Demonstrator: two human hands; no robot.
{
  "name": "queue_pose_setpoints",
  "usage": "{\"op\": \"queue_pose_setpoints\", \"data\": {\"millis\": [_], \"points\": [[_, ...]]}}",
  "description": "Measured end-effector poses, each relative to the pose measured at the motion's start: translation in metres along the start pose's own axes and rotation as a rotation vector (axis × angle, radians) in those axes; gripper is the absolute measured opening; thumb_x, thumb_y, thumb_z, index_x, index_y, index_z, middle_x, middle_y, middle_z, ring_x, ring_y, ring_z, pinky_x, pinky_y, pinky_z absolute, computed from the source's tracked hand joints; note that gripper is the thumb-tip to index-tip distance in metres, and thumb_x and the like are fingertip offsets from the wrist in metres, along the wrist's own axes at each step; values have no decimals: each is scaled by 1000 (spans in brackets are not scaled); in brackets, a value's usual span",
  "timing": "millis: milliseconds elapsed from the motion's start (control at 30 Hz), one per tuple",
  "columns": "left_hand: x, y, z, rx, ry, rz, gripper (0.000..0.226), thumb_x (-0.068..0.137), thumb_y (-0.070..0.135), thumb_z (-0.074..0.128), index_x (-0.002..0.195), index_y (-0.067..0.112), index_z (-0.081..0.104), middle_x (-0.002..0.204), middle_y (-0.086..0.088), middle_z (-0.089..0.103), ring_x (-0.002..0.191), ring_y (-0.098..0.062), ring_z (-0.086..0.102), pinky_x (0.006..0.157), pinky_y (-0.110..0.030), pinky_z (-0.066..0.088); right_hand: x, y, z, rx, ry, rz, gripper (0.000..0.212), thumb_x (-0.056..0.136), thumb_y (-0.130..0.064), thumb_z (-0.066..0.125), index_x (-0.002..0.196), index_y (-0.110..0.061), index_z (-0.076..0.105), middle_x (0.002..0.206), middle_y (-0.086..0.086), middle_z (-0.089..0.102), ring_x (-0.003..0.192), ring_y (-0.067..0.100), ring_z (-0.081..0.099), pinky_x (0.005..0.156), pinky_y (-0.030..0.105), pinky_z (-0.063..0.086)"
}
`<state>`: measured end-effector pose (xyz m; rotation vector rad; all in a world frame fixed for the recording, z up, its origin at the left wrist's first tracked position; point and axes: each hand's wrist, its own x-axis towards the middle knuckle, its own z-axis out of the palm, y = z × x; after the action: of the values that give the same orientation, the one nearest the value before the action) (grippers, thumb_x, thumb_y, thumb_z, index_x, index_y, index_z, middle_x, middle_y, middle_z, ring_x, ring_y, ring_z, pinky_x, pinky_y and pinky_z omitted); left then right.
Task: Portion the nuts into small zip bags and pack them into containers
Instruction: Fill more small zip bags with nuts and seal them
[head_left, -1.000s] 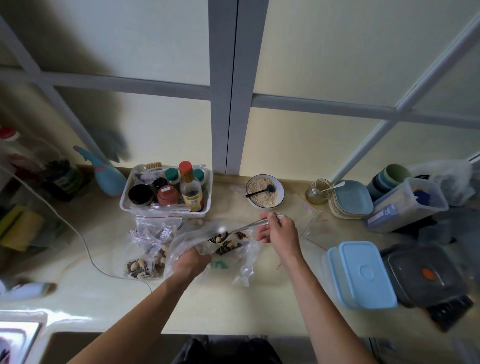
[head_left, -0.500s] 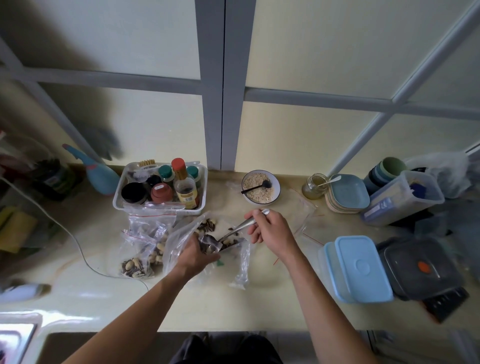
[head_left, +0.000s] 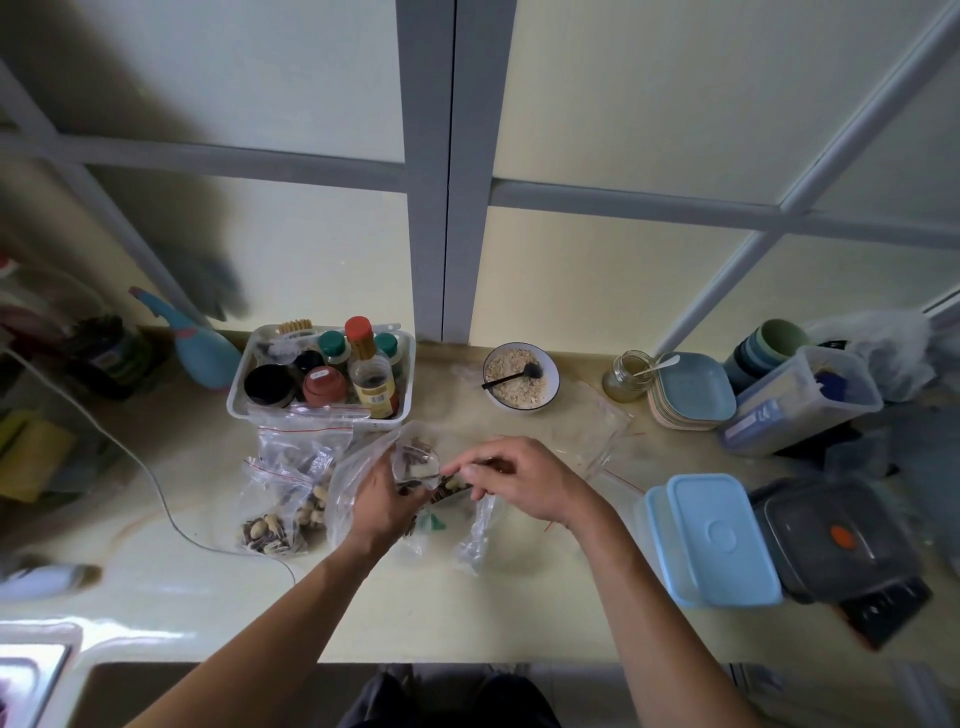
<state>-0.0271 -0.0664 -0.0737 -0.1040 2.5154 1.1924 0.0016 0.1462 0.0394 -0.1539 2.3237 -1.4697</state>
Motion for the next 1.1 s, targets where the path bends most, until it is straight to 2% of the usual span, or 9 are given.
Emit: {"op": "queue_pose_setpoints", "data": {"millis": [167, 267, 300, 400, 667, 767, 867, 1000, 1100], "points": [[49, -86, 38, 69, 38, -53, 81, 69, 84, 60, 131, 33, 47, 120, 5, 66, 109, -20, 65, 89, -46, 56, -5, -2, 1, 17, 23, -19, 21, 97, -26, 64, 106, -38, 80, 95, -4, 70, 84, 18, 73, 84, 40, 55], [50, -96, 43, 109, 36, -91, 74, 70, 85, 56, 122, 32, 53, 116, 5, 66, 110, -22, 62, 92, -46, 54, -6, -3, 0, 68, 84, -34, 23, 96, -17, 64, 104, -29, 82, 92, -2, 64, 81, 18, 73, 75, 24, 52], [44, -89, 41, 122, 36, -103, 74, 70, 84, 55, 120, 29, 56, 117, 1, 65, 110, -25, 61, 94, -47, 52, -6, -4, -1, 82, 107, -44, 23, 96, -15, 64, 103, -27, 82, 91, 0, 63, 79, 18, 73, 75, 24, 53], [20, -52, 26, 146, 24, -153, 94, 68, 91, 42, 119, 15, 60, 117, -13, 62, 112, -35, 56, 96, -48, 50, -7, -6, -2, 93, 154, -92, 22, 95, -17, 63, 102, -26, 82, 92, 4, 65, 78, 20, 72, 81, 46, 58], [-8, -15, 7, 161, -12, -205, 91, 81, 73, 42, 142, 6, 44, 141, -20, 50, 128, -36, 47, 102, -42, 40, -7, 2, 1, 144, 340, -158, 20, 101, -21, 61, 105, -26, 80, 86, -2, 72, 72, 23, 71, 76, 53, 58], [-17, -1, 3, 186, -7, -215, 76, 96, 46, 57, 149, 1, 27, 148, -21, 43, 136, -39, 40, 110, -44, 34, -4, 9, 8, 97, 571, -115, 21, 105, -24, 56, 108, -23, 77, 76, -2, 70, 65, 16, 69, 68, 40, 61], [-22, 5, 0, 223, 9, -232, 72, 98, 40, 57, 148, -2, 27, 149, -23, 40, 138, -39, 35, 114, -44, 28, -2, 15, 17, 9, 721, -68, 20, 105, -25, 54, 105, -21, 74, 70, -7, 66, 60, 8, 66, 61, 21, 54], [-25, 12, -3, 215, 57, -200, 64, 96, 42, 53, 139, -3, 39, 139, -27, 48, 135, -38, 38, 116, -43, 22, 1, 22, 33, -271, 718, -129, 14, 104, -23, 56, 96, -20, 67, 66, -13, 60, 58, 4, 55, 58, 20, 46], [-28, 14, -5, 179, 68, -161, 87, 80, 51, 42, 147, -3, 29, 141, -29, 47, 135, -40, 38, 116, -45, 21, 5, 28, 50, -345, 628, -155, 17, 104, -32, 52, 95, -20, 61, 67, -8, 62, 58, 12, 57, 57, 32, 49]]}}
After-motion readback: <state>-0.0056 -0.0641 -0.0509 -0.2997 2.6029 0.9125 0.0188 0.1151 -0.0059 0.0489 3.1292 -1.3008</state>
